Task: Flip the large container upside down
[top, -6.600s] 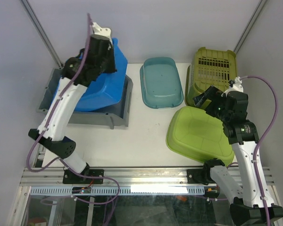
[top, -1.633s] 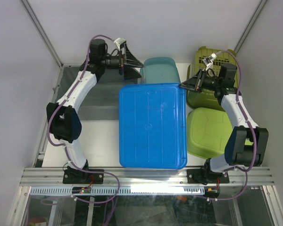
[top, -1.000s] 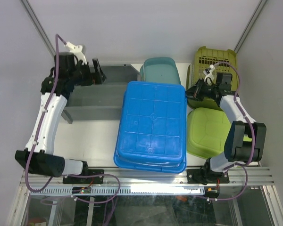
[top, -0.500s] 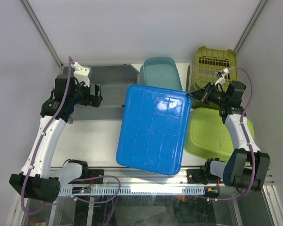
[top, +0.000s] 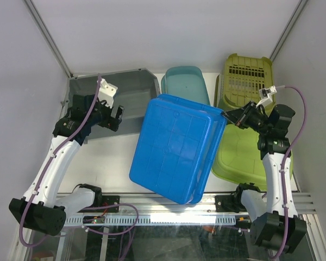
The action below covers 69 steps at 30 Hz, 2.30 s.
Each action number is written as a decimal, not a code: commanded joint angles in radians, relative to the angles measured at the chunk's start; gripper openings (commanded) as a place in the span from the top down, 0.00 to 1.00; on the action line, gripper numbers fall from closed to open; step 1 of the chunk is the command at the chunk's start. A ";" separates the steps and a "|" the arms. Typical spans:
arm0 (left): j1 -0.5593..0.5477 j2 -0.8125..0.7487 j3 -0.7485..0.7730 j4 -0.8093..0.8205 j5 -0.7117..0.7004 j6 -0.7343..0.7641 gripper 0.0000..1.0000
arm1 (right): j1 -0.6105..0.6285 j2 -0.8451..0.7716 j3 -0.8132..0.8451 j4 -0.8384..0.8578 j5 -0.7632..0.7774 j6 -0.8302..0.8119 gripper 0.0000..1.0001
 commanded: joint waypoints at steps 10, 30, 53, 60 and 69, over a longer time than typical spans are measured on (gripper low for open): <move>-0.096 0.126 -0.004 0.072 -0.213 0.127 0.01 | -0.016 -0.070 -0.011 -0.155 0.194 -0.023 1.00; -0.096 0.312 -0.039 0.182 -0.320 0.136 0.67 | -0.016 0.088 -0.019 -0.021 0.154 0.021 1.00; -0.107 0.383 0.278 0.050 -0.242 -0.076 1.00 | 0.035 0.216 0.020 0.054 0.144 0.011 1.00; -0.108 0.338 0.574 -0.023 -0.210 -0.261 1.00 | 0.153 0.285 0.048 -0.013 0.301 -0.091 1.00; -0.108 0.328 0.763 -0.013 -0.210 -0.386 1.00 | 0.169 0.360 0.052 -0.152 0.400 -0.179 0.46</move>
